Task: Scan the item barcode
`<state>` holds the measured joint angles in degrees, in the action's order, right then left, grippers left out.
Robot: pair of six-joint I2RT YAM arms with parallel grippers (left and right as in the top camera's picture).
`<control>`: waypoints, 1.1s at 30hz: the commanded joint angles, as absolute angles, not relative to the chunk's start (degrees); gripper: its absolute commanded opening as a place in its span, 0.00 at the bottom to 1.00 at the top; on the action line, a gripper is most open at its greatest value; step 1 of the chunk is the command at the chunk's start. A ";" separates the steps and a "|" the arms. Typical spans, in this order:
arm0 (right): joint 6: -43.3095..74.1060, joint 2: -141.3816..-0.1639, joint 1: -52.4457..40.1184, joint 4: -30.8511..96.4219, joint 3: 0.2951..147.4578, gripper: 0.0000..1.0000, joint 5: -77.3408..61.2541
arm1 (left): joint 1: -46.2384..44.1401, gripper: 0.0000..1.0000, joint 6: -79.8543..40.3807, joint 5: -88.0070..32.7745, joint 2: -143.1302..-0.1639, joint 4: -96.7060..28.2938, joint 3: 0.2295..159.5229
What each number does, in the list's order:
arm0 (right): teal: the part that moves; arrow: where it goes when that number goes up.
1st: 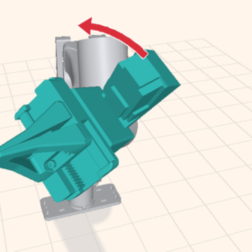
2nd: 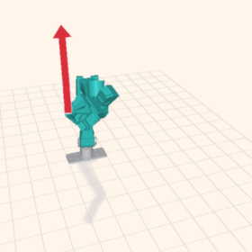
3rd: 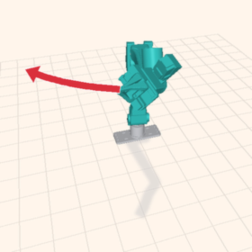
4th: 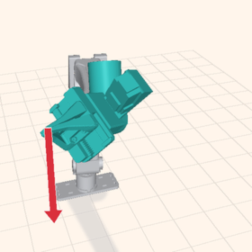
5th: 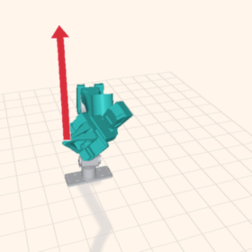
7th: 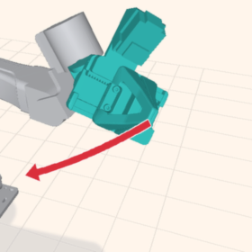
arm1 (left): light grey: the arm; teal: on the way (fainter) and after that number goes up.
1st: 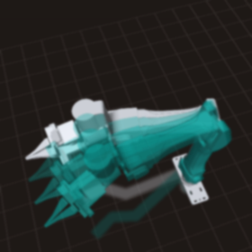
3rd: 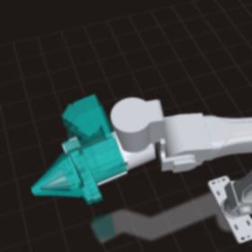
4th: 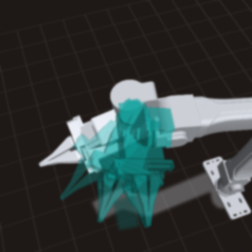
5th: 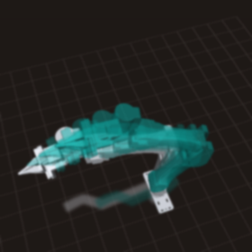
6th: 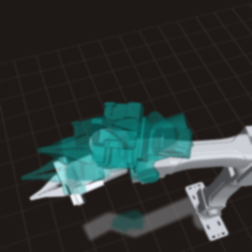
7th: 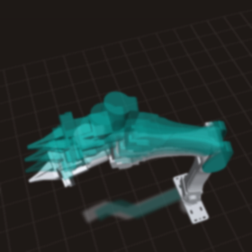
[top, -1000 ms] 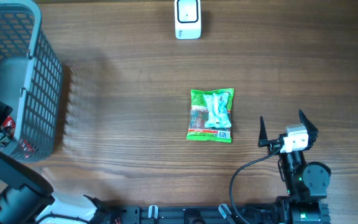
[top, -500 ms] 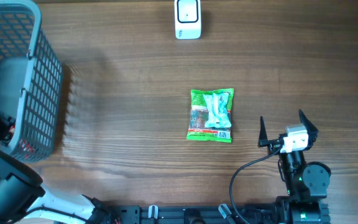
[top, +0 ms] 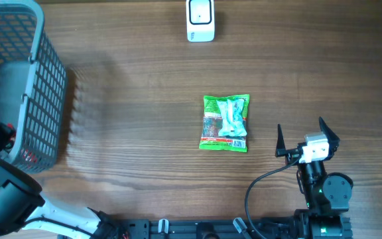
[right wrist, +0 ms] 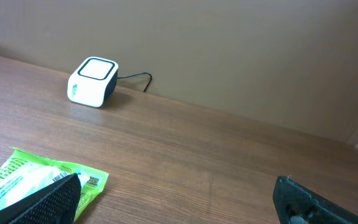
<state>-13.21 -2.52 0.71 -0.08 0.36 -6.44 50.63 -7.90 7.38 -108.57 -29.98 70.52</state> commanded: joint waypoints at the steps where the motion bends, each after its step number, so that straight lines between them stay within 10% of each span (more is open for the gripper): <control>1: -13.50 -2.44 0.93 -0.38 0.32 1.00 -7.31 | 51.07 0.58 -8.21 7.46 -109.40 -30.00 71.24; 14: -13.50 -2.44 0.93 -0.38 0.32 1.00 -7.31 | 50.74 0.56 -11.20 5.13 -89.97 -26.94 71.70; 22: -13.52 -2.44 0.93 -0.38 0.32 1.00 -7.31 | 50.74 0.98 -11.16 5.17 -89.62 -28.73 70.48; 33: -13.52 -2.44 0.93 -0.38 0.32 1.00 -7.31 | 51.05 1.00 -11.18 5.82 -103.98 -30.44 69.30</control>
<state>-13.21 -2.52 0.71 -0.08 0.36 -6.44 50.63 -11.25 5.85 -102.32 -30.65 69.69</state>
